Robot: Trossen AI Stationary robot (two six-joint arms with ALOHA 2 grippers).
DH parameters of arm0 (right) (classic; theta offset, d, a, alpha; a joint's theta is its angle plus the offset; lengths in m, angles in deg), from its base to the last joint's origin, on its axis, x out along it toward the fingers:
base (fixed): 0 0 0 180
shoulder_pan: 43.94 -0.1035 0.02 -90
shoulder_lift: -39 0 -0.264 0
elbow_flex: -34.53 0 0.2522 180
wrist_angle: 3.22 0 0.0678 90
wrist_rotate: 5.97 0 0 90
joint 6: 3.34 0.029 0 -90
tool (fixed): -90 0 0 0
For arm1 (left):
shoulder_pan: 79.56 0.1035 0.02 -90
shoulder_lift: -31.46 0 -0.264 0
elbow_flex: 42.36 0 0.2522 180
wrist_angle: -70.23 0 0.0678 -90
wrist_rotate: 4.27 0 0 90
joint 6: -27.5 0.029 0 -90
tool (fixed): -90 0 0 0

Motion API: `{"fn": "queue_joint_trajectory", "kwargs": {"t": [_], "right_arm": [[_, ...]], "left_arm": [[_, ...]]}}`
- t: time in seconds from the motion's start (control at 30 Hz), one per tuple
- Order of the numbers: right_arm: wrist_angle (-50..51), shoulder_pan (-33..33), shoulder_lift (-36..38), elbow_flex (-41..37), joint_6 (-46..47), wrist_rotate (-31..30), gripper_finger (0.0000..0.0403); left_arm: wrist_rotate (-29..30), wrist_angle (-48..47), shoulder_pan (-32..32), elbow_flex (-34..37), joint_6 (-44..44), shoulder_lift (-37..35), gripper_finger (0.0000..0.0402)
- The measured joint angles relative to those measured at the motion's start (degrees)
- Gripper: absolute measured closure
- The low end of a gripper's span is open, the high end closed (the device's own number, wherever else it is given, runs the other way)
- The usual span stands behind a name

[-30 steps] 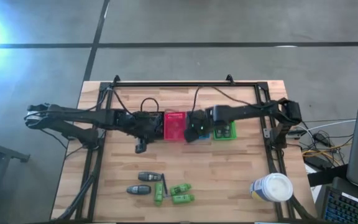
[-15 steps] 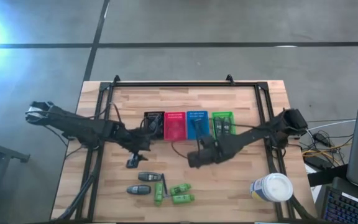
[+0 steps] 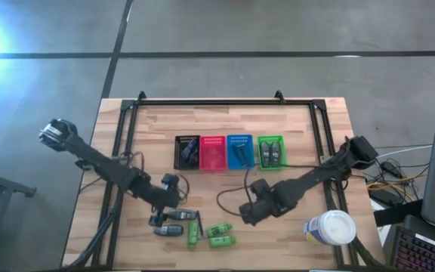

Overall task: Pick & Place Travel size toiletries
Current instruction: Put the black deodorant into the green basket

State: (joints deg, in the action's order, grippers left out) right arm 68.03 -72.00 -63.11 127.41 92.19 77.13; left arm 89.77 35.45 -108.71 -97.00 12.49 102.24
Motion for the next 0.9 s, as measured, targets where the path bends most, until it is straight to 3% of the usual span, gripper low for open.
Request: {"fn": "queue_joint_trajectory", "kwargs": {"t": [0.27,0.5,0.9], "right_arm": [[2.4,-6.2,0.4,0.0,3.7,-4.1,0.0035],[3.1,-12.7,2.4,0.0,3.9,-6.6,0.0035],[7.8,-12.9,2.4,-0.3,6.1,-6.8,0.0035]], "left_arm": [[0.2,0.0,-1.9,-2.2,-10.4,8.5,0.0083],[0.8,0.0,-1.8,-2.1,-12.1,11.3,0.0083],[0.8,0.1,-1.7,-2.2,-13.2,17.9,0.0083]]}}
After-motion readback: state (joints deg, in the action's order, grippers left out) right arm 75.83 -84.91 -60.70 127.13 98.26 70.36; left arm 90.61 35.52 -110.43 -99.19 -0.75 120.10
